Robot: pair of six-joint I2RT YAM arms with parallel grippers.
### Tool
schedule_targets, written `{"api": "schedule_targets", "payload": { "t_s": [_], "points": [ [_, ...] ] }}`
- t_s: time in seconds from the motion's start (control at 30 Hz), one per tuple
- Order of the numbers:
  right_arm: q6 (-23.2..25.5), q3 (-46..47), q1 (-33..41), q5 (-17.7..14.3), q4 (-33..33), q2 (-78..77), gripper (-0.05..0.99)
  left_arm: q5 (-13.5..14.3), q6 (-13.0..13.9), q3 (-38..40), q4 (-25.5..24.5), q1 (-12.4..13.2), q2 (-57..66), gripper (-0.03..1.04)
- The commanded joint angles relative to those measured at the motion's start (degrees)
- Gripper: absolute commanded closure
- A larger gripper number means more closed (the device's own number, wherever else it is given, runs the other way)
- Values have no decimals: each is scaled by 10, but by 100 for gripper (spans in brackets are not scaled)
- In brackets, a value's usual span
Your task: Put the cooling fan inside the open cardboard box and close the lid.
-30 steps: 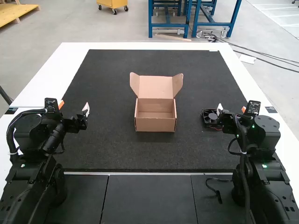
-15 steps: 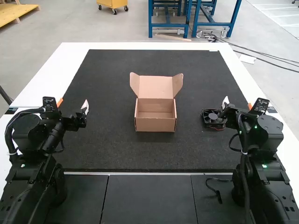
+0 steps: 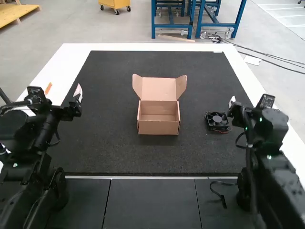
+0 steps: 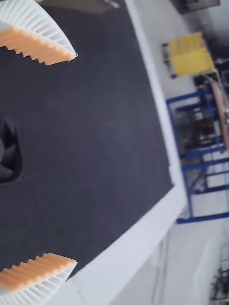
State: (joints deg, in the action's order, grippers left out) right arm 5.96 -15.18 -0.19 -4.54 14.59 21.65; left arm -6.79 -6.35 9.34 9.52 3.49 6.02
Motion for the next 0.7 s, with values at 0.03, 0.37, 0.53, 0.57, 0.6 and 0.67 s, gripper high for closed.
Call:
{"api": "schedule_targets", "payload": {
  "t_s": [0.03, 0.37, 0.53, 0.57, 0.6, 0.67],
  "points": [
    [-5, -126, -10, -10, -40, 83, 2, 22, -3, 89, 3, 1, 102, 4],
    [56, -432, -8, 95, -365, 261, 2, 12, -30, 367, -153, 0, 376, 4],
    [115, -539, -10, 146, -460, 300, 3, -12, 4, 451, -248, -19, 428, 7],
    [115, -552, -8, 146, -477, 313, 5, -14, 6, 460, -266, -30, 435, 9],
    [115, -563, -6, 141, -497, 332, 6, -15, 9, 467, -285, -45, 441, 9],
    [87, -589, -8, 120, -542, 371, 4, -14, 9, 476, -322, -87, 451, 9]
  ]
}}
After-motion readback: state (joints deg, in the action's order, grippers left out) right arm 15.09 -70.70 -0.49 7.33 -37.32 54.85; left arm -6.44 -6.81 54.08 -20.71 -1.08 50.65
